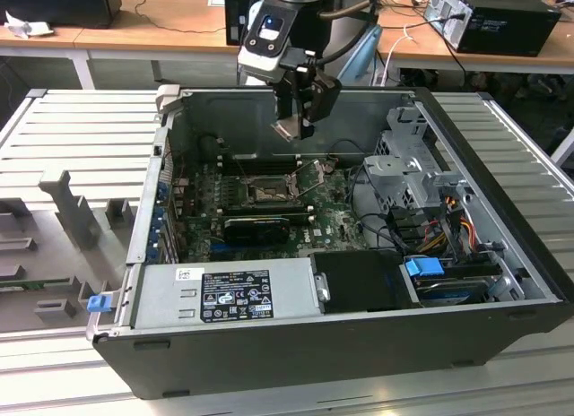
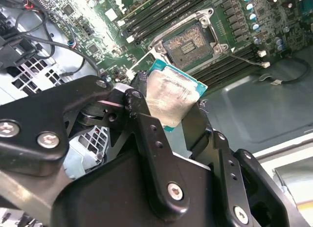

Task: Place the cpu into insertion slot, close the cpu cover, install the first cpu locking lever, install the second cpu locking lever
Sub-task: 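Place the cpu into insertion slot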

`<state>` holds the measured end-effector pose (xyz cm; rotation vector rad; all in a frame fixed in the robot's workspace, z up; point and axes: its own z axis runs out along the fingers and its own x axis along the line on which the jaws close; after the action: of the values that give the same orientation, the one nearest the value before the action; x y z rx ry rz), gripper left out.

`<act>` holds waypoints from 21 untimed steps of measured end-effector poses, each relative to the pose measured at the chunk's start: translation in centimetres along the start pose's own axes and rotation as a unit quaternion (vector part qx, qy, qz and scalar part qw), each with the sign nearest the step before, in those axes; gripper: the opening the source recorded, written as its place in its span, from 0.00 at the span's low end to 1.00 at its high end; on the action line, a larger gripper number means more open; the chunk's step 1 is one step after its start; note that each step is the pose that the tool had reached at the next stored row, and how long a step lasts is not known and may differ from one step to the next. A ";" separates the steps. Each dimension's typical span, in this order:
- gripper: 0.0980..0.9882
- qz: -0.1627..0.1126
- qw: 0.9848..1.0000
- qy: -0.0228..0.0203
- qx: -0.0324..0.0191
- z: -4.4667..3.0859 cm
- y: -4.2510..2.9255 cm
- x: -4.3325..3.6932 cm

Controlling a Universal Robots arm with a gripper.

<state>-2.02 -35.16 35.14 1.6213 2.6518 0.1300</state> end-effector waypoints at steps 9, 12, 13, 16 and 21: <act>0.48 0.052 0.999 -0.005 -0.001 0.11 -0.01 0.00; 0.48 0.068 0.998 -0.006 -0.001 0.14 -0.01 0.00; 0.48 0.074 0.997 -0.007 -0.001 0.15 -0.01 0.00; 0.48 0.097 0.995 -0.009 -0.002 0.20 -0.02 0.00; 0.48 0.125 0.992 -0.011 -0.002 0.24 -0.02 0.00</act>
<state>-2.02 -35.16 34.89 1.9352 2.4194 0.1225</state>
